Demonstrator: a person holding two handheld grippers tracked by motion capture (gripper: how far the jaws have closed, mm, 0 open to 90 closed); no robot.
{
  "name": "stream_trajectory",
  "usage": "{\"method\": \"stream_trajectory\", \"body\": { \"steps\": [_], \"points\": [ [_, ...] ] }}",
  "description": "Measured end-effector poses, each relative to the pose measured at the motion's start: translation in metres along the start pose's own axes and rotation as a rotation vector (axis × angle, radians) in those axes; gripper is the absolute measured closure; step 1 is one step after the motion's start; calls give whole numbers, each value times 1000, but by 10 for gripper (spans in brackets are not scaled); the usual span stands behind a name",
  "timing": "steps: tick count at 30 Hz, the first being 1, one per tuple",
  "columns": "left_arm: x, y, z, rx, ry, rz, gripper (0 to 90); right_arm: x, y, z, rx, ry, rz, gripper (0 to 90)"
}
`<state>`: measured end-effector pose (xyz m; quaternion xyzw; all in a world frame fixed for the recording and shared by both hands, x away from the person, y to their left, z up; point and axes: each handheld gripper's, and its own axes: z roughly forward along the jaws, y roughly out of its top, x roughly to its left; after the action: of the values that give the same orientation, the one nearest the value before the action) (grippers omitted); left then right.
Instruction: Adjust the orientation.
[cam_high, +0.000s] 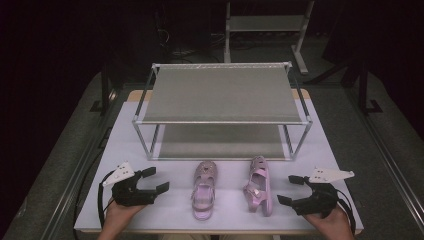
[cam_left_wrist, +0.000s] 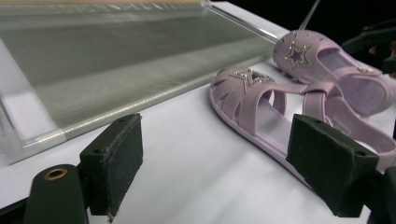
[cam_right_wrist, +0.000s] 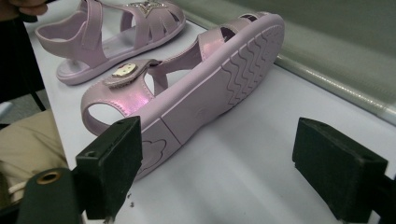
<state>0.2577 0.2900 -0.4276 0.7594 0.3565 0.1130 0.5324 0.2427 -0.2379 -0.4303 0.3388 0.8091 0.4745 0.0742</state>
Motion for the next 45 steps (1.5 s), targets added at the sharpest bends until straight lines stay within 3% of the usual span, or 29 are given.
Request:
{"method": "stream_trajectory", "body": {
  "steps": [33,38,45],
  "points": [
    [-34,16,22,2,-69,30,244,1,-2,-3,-15,-36,-12,155],
    [-40,17,27,21,-81,42,259,0,-1,-4,-21,-39,-9,156],
    [-47,16,32,40,-97,21,298,2,0,-3,-16,-40,-17,156]
  ]
}}
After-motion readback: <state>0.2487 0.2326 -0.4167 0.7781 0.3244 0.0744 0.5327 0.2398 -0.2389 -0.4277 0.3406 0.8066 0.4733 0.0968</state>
